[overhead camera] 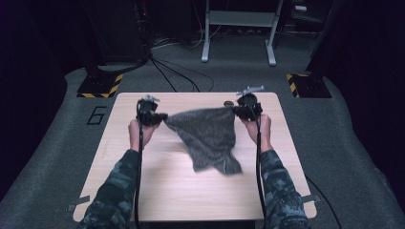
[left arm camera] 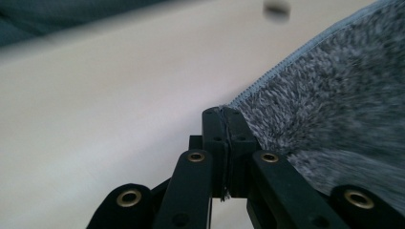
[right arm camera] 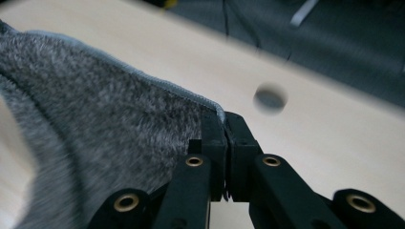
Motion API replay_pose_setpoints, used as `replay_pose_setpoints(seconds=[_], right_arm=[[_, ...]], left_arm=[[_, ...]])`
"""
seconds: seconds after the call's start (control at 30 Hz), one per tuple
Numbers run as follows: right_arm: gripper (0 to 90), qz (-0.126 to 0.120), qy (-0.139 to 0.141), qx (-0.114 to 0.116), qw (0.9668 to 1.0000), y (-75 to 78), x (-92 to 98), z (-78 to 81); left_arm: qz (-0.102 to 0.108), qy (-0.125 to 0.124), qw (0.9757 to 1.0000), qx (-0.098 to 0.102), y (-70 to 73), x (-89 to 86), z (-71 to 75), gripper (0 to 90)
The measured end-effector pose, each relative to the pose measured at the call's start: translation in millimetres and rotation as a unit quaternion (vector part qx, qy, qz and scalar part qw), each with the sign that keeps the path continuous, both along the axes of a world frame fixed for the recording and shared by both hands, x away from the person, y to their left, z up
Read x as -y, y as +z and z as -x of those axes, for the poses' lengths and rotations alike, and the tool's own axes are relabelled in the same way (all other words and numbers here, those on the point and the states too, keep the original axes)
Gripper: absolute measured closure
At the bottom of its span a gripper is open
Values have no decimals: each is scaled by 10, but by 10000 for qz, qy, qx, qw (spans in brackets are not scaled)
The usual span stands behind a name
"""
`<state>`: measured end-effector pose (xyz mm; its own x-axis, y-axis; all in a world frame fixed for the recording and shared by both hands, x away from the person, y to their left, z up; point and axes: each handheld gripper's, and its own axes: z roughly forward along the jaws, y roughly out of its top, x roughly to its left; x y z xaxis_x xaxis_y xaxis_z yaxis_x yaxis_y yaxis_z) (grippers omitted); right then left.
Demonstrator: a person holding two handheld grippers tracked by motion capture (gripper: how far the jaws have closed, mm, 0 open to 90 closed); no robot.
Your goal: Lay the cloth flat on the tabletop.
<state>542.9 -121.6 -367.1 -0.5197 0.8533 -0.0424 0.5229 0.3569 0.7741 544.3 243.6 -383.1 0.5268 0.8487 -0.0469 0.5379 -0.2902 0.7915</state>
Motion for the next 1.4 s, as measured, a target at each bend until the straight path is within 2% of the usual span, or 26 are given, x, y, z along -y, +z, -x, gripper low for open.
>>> replay_pose_setpoints(seconds=[0.07,0.1,0.17,0.23,0.3,0.33,0.4,0.47,0.53,0.57,0.63,0.7,0.8,0.83,0.93,1.0,1.03,1.13,1.23,1.3,1.33,1.4], right_arm=[[881,-59,21,386,9992,342,-16,74],[881,-56,103,576,9983,485,-17,143],[881,-89,186,937,9954,682,-19,332],[880,-124,290,1156,9928,740,6,529],[880,-95,428,1224,9915,658,38,722],[878,-84,486,1173,9919,565,51,821],[878,-7,603,989,9933,290,84,1020],[876,47,771,663,9948,-81,110,1206],[873,218,823,269,9960,-475,128,1381],[870,191,808,65,9965,-651,143,1449],[850,139,769,-178,9968,-920,190,1571],[820,-52,770,-471,9959,-1077,250,1638],[744,-206,759,-616,9950,-1159,315,1719],[713,-244,741,-626,9950,-1158,334,1751],[619,-364,749,-562,9949,-1104,425,1822],[565,-450,701,-512,9952,-1057,500,1826],[539,-510,647,-463,9955,-1035,537,1814],[480,-734,572,-380,9949,-973,643,1743],[395,-829,464,-370,9948,-964,665,1615],[359,-737,381,-442,9956,-996,629,1509],[311,-677,327,-467,9961,-1026,595,1458],[299,-622,298,-547,9961,-1092,529,1354]], left_arm=[[91,-18,9989,463,372,1,80,889],[107,-58,9974,714,511,4,148,890],[160,-157,9941,1060,665,13,319,889],[208,-325,9916,1235,649,24,499,889],[190,-479,9904,1283,492,40,690,888],[164,-580,9898,1288,370,54,791,888],[138,-756,9905,1136,59,84,990,887],[-1,-871,9921,904,-299,129,1184,885],[105,-997,9935,544,-637,139,1328,882],[129,-1034,9940,345,-783,148,1389,880],[233,-1105,9936,28,-1006,149,1480,878],[368,-1145,9926,-173,-1135,151,1553,873],[450,-1185,9916,-277,-1201,137,1636,801],[501,-1189,9911,-334,-1201,120,1658,757],[464,-1185,9912,-365,-1159,71,1712,640],[307,-1129,9929,-237,-1076,24,1735,560],[305,-1090,9934,-174,-1032,-6,1728,523],[397,-868,9954,-18,-918,-125,1661,403],[295,-676,9972,77,-874,-175,1540,369],[272,-562,9980,12,-893,-172,1437,345],[260,-532,9982,-35,-914,-159,1384,342],[212,-486,9986,-76,-964,-110,1291,322]])
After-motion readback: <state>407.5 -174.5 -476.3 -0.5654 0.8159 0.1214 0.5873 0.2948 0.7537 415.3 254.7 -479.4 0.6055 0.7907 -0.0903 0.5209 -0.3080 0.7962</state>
